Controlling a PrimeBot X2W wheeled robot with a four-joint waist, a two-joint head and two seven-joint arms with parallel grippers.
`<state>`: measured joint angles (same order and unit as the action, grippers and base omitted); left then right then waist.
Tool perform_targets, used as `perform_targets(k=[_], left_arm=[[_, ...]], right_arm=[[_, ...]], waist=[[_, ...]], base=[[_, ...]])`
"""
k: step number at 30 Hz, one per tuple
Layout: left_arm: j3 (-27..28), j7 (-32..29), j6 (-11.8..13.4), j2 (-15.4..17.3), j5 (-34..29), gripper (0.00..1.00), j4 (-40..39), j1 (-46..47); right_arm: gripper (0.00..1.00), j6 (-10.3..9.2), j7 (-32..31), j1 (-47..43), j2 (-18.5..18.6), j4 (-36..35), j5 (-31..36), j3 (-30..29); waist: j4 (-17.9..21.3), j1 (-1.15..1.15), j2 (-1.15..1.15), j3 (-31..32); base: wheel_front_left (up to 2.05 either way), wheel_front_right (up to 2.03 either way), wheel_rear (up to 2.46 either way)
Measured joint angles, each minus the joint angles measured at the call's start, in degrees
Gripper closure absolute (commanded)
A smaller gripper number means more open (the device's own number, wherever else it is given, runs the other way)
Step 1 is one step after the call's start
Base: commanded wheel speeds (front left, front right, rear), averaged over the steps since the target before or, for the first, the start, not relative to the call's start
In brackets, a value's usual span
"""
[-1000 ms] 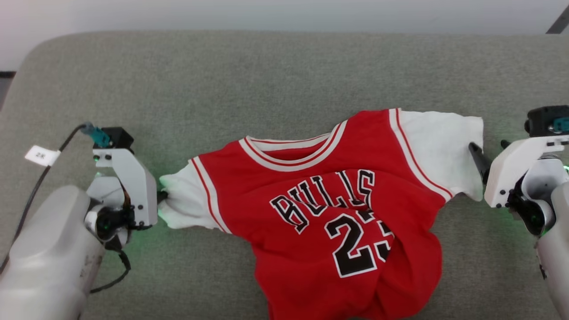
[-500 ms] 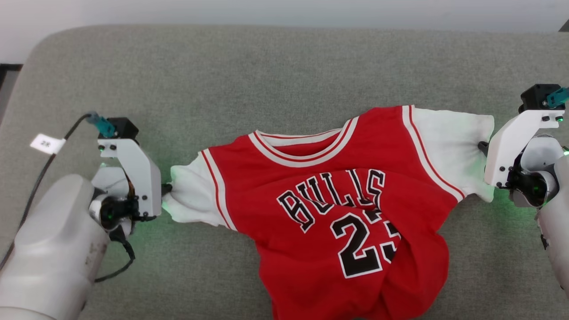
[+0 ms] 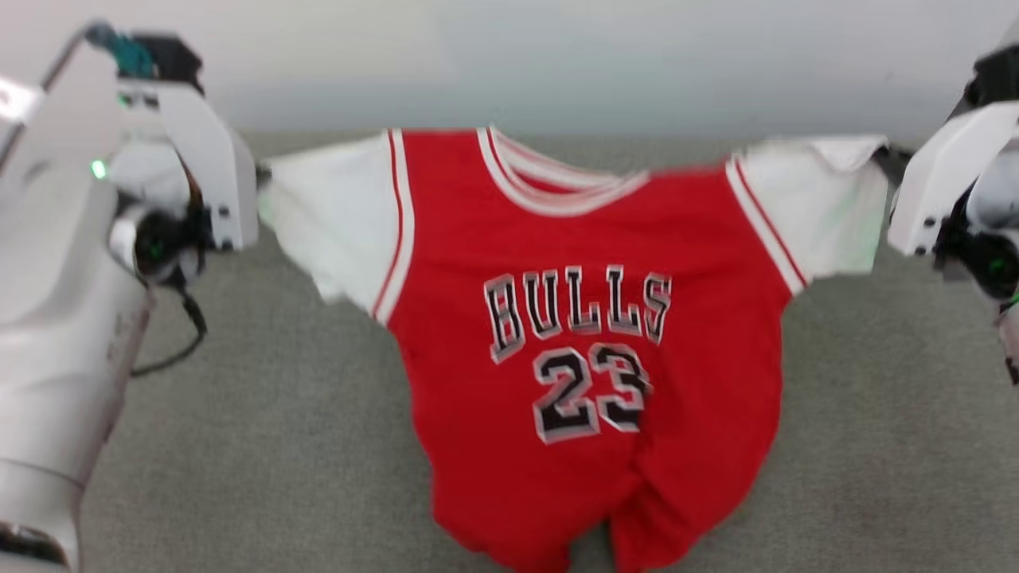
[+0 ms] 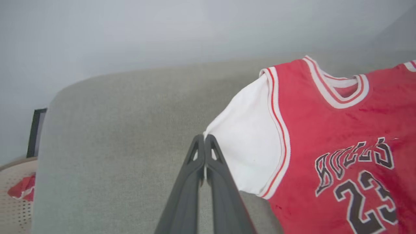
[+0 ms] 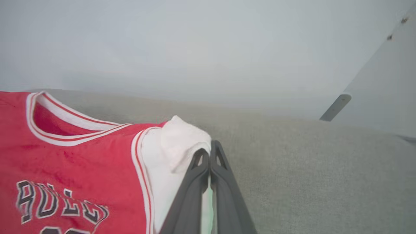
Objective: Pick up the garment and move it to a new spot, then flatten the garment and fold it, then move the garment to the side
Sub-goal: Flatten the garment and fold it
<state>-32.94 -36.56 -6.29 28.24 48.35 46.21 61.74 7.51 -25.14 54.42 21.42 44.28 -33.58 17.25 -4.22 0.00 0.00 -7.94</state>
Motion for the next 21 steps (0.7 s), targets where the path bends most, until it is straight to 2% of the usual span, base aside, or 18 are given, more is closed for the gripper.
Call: perform_targets(k=[5, 13, 21], left_arm=[[-0.2, 1.2, 0.0, -0.1, -1.0, 1.0, -2.0, 4.1], [-0.1, 1.9, 0.0, 0.3, -2.6, 1.0, -5.3, 11.1], [0.4, 0.2, 0.8, 0.9, -2.7, 1.0, -7.7, 16.3]], right_arm=[[1.0, 0.0, 1.3, 1.2, 1.2, -3.5, -2.1, 1.1], [1.0, 0.0, 0.8, 5.2, 1.6, -10.4, -5.9, -0.8], [1.0, 0.0, -1.6, 9.0, 1.4, -14.1, -5.6, -2.7]], waist=[[0.5, 0.0, 0.0, 4.5], [1.3, 0.0, 0.0, 10.3], [2.0, 0.0, 0.0, 10.6]], base=[[0.0, 0.0, 0.0], [0.0, 0.0, 0.0], [0.0, 0.0, 0.0]])
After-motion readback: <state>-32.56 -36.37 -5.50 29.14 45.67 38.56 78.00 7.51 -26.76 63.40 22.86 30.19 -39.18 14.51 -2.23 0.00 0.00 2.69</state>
